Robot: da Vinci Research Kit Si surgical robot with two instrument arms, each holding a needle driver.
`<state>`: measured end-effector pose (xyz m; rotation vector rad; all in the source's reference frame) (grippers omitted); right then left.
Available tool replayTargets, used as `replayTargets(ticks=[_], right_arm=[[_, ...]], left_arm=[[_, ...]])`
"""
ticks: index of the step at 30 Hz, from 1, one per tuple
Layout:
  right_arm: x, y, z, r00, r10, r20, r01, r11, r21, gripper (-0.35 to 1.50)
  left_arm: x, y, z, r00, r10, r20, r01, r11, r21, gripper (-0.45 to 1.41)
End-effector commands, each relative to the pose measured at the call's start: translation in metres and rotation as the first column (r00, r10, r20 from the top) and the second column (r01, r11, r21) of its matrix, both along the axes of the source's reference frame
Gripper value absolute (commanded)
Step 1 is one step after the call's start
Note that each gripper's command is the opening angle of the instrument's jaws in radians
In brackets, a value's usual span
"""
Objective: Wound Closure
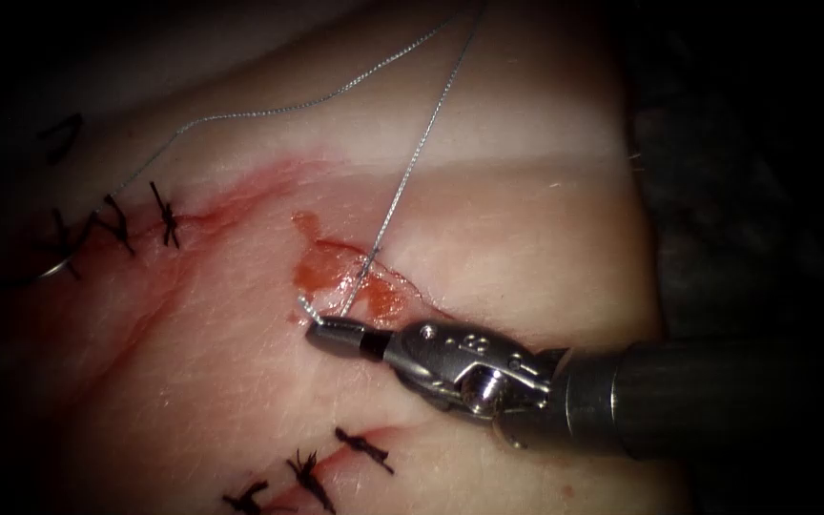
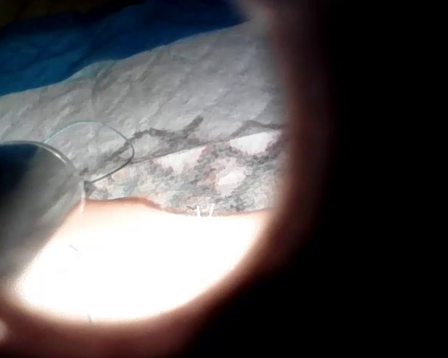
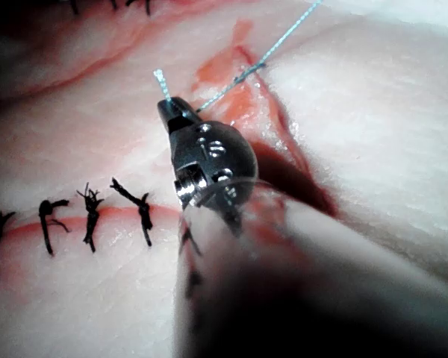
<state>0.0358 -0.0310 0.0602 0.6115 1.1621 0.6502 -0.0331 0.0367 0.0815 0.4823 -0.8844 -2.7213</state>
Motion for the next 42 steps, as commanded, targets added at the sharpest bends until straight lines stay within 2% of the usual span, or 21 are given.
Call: replayTargets(ticks=[1, 14, 16, 19, 21, 23, 24, 25, 26, 27, 28, 29, 30, 33, 34, 36, 37, 38, 39, 40, 42], right_arm=[[0.0009, -0.0007, 0.0003, 1.000, -0.006, -0.003, 0.006, 1.000, -0.002, -0.35], [0.0011, -0.0023, 0.0000, 0.999, -0.043, -0.013, 0.043, 0.999, -0.003, -0.35], [0.0010, -0.0019, 0.0000, 0.999, -0.034, -0.012, 0.034, 0.999, -0.002, -0.35], [0.0004, -0.0001, -0.0004, 1.000, 0.004, -0.006, -0.004, 1.000, 0.006, -0.35], [0.0002, 0.0011, -0.0003, 0.999, 0.033, 0.001, -0.033, 0.999, 0.008, -0.35], [0.0002, 0.0012, -0.0002, 0.999, 0.032, 0.004, -0.032, 0.999, 0.009, -0.35], [0.0002, 0.0013, 0.0000, 1.000, 0.031, 0.004, -0.031, 0.999, 0.008, 0.12], [0.0001, 0.0011, 0.0001, 1.000, 0.023, 0.001, -0.023, 1.000, -0.017, 0.81], [0.0001, 0.0010, 0.0001, 1.000, 0.022, 0.001, -0.022, 1.000, -0.018, 0.91], [0.0001, 0.0010, 0.0001, 1.000, 0.022, 0.001, -0.022, 1.000, -0.018, 0.91], [0.0000, 0.0009, -0.0001, 1.000, 0.015, -0.008, -0.016, 0.999, -0.040, 0.93], [0.0000, 0.0009, -0.0001, 1.000, 0.015, -0.008, -0.016, 0.999, -0.040, 0.93], [-0.0001, 0.0012, -0.0005, 0.999, 0.023, -0.042, -0.025, 0.998, -0.052, 1.09], [-0.0003, 0.0021, -0.0010, 0.997, 0.030, -0.064, -0.034, 0.998, -0.062, 1.13], [-0.0006, 0.0034, -0.0019, 0.996, 0.063, -0.058, -0.068, 0.995, -0.076, 1.16], [-0.0008, 0.0047, -0.0028, 0.994, 0.097, -0.050, -0.100, 0.993, -0.066, 1.13], [-0.0009, 0.0061, -0.0037, 0.989, 0.139, -0.041, -0.141, 0.988, -0.057, 1.01], [-0.0009, 0.0061, -0.0037, 0.989, 0.139, -0.041, -0.141, 0.988, -0.057, 1.01], [-0.0009, 0.0070, -0.0042, 0.983, 0.180, -0.030, -0.181, 0.982, -0.056, 0.69], [-0.0010, 0.0082, -0.0047, 0.954, 0.301, 0.000, -0.300, 0.953, 0.049, -0.33], [-0.0005, 0.0097, -0.0043, 0.896, 0.441, 0.054, -0.444, 0.886, 0.135, -0.35]], left_arm=[[-0.0005, 0.0006, 0.0004, 1.000, -0.001, 0.002, 0.001, 1.000, 0.001, -0.45], [-0.0013, 0.0013, 0.0004, 1.000, -0.015, -0.001, 0.015, 1.000, 0.006, -0.45], [-0.0009, 0.0010, 0.0003, 0.999, -0.018, 0.048, 0.017, 0.999, 0.031, -0.45], [0.0011, -0.0009, -0.0007, 0.970, -0.100, 0.220, 0.066, 0.985, 0.158, -0.45], [0.0029, -0.0032, -0.0024, 0.908, -0.228, 0.353, 0.110, 0.940, 0.323, -0.45], [0.0036, -0.0042, -0.0033, 0.894, -0.239, 0.378, 0.102, 0.932, 0.348, -0.45], [0.0042, -0.0048, -0.0040, 0.869, -0.282, 0.406, 0.117, 0.915, 0.386, -0.45], [0.0052, -0.0059, -0.0056, 0.823, -0.346, 0.451, 0.127, 0.885, 0.448, -0.45], [0.0059, -0.0066, -0.0067, 0.780, -0.407, 0.476, 0.136, 0.852, 0.505, -0.45], [0.0059, -0.0066, -0.0067, 0.780, -0.407, 0.476, 0.136, 0.852, 0.505, -0.45], [0.0070, -0.0076, -0.0082, 0.728, -0.471, 0.498, 0.127, 0.807, 0.577, -0.45], [0.0070, -0.0076, -0.0082, 0.728, -0.471, 0.498, 0.127, 0.807, 0.577, -0.45], [0.0084, -0.0096, -0.0103, 0.628, -0.574, 0.525, 0.106, 0.732, 0.673, -0.45], [0.0091, -0.0117, -0.0120, 0.554, -0.644, 0.527, 0.090, 0.676, 0.732, -0.45], [0.0095, -0.0133, -0.0136, 0.475, -0.698, 0.536, 0.062, 0.634, 0.771, -0.45], [0.0095, -0.0141, -0.0146, 0.447, -0.714, 0.539, 0.047, 0.620, 0.783, -0.45], [0.0094, -0.0149, -0.0158, 0.403, -0.749, 0.526, 0.034, 0.586, 0.810, -0.45], [0.0094, -0.0149, -0.0158, 0.403, -0.749, 0.526, 0.034, 0.586, 0.810, -0.45], [0.0093, -0.0153, -0.0165, 0.379, -0.766, 0.519, 0.035, 0.572, 0.819, -0.45], [0.0091, -0.0156, -0.0179, 0.342, -0.792, 0.506, 0.034, 0.548, 0.836, -0.45], [0.0090, -0.0158, -0.0205, 0.284, -0.827, 0.484, 0.014, 0.509, 0.861, -0.45]])
